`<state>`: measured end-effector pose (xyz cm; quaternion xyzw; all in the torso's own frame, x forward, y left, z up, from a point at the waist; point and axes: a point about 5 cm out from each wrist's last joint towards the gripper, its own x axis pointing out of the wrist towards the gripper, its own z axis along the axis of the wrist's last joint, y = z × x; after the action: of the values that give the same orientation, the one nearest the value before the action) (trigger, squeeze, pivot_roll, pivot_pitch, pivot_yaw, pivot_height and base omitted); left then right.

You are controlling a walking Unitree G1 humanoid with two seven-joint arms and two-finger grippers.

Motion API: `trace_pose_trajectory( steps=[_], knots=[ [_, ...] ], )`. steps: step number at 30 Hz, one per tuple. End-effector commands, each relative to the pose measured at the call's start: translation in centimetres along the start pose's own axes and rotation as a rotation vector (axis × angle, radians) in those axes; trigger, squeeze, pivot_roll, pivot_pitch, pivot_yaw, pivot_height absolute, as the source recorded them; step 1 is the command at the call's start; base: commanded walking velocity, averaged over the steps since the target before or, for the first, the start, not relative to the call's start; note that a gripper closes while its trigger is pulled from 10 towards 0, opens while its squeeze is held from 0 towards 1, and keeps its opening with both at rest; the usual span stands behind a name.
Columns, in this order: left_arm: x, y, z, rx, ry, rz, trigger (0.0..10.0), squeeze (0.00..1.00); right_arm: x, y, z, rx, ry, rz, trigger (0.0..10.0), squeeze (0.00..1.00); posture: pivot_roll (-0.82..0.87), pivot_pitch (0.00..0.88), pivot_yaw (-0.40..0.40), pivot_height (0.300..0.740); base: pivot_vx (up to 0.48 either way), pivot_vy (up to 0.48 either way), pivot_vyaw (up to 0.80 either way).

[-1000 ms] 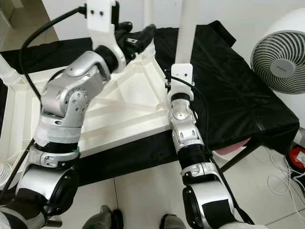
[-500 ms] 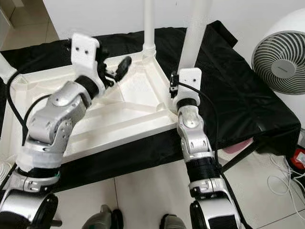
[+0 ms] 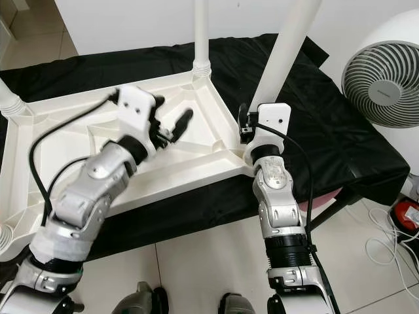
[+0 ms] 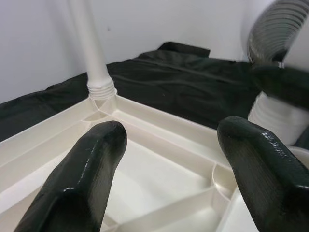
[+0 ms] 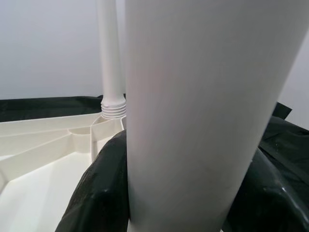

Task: Building children table

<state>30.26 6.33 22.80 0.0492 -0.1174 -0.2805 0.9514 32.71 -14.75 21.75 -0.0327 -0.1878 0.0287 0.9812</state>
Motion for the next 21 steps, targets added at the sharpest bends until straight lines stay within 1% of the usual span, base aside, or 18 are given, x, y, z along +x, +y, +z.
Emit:
trace_pose_trajectory(
  steps=[1, 3, 8, 11, 14, 15, 19, 21],
  knots=[
    [-0.4, -1.5, -0.8, 0.011, 0.025, -0.226, 10.0, 0.0, -0.3, 0.1, 0.0, 0.015, 0.001, 0.011, 10.0, 0.0, -0.07, 0.142, 0.031, 0.74, 0.0, 0.0, 0.0],
    [-0.8, -2.3, -1.5, 0.018, 0.047, -0.272, 10.0, 0.0, -0.7, 0.2, -0.5, 0.014, 0.027, 0.02, 10.0, 0.0, -0.08, 0.145, 0.035, 0.74, 0.0, 0.0, 0.0],
    [-1.1, -2.9, -1.6, 0.011, 0.04, -0.315, 10.0, 0.0, -1.3, 0.2, -1.0, 0.014, 0.063, 0.033, 10.0, 0.0, -0.08, 0.145, 0.035, 0.74, 0.0, 0.0, 0.0],
    [-1.4, -3.7, -1.5, 0.006, 0.041, -0.358, 10.0, 0.0, -1.9, 0.1, -1.7, -0.004, 0.097, 0.048, 10.0, 0.0, -0.07, 0.143, 0.036, 0.74, 0.0, 0.0, 0.0],
    [-1.5, -3.8, -1.6, 0.006, 0.042, -0.364, 10.0, 0.0, -2.1, 0.1, -1.9, -0.007, 0.106, 0.051, 10.0, 0.0, -0.07, 0.145, 0.034, 0.74, 0.0, 0.0, 0.0],
    [-1.7, -4.0, -1.6, 0.009, 0.038, -0.381, 10.0, 0.0, -2.5, 0.0, -2.1, -0.015, 0.12, 0.053, 10.0, 0.0, -0.07, 0.144, 0.033, 0.74, 0.0, 0.0, 0.0],
    [-1.8, -4.3, -1.6, 0.002, 0.04, -0.409, 10.0, 0.0, -3.0, -0.2, -2.4, -0.029, 0.138, 0.06, 10.0, 0.0, -0.07, 0.141, 0.032, 0.74, 0.0, 0.0, 0.0],
    [-1.8, -4.3, -1.6, 0.002, 0.04, -0.409, 10.0, 0.0, -3.0, -0.2, -2.4, -0.029, 0.138, 0.06, 10.0, 0.0, -0.07, 0.141, 0.032, 0.74, 0.0, 0.0, 0.0]
  ],
)
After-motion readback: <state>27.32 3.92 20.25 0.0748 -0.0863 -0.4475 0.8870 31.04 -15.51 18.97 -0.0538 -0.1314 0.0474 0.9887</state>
